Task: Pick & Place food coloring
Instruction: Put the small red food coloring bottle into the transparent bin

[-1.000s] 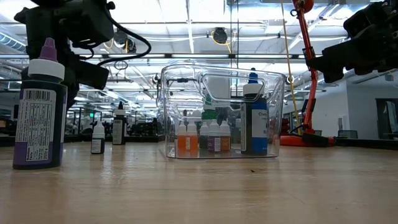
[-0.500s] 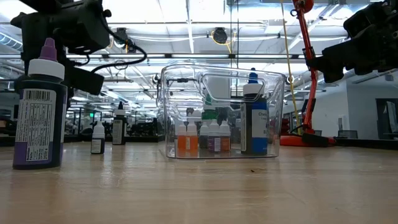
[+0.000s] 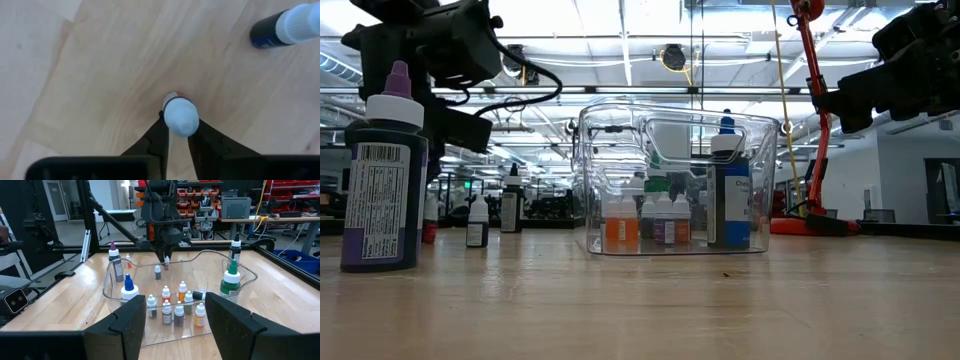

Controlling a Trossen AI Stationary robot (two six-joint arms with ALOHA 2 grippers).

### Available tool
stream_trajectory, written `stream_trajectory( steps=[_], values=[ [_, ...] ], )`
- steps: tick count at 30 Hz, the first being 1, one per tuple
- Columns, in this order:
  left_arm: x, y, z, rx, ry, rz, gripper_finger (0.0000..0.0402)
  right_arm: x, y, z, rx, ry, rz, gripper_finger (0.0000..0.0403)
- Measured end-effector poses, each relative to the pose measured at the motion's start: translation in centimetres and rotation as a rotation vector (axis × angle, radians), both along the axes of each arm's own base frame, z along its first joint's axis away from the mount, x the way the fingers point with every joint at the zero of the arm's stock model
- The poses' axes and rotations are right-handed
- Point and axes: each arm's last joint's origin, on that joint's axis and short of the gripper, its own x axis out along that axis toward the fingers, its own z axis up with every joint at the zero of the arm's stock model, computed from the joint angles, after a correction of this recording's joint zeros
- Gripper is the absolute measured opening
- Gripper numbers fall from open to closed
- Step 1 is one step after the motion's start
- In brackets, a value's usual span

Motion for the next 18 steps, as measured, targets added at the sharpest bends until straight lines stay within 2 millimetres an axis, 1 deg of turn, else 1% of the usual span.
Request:
stream_trajectory(
  steps=[11,18],
  values=[
    [-0.01,-0.08,0.0,-0.023,0.005,-0.025,0.015,0.0,0.0,0.0,0.0,0.0,0.0,0.0192],
    [0.0,-0.04,0.0,0.005,0.004,-0.113,0.0211,0.0,0.0,0.0,0.0,0.0,0.0,0.0194]
  ],
)
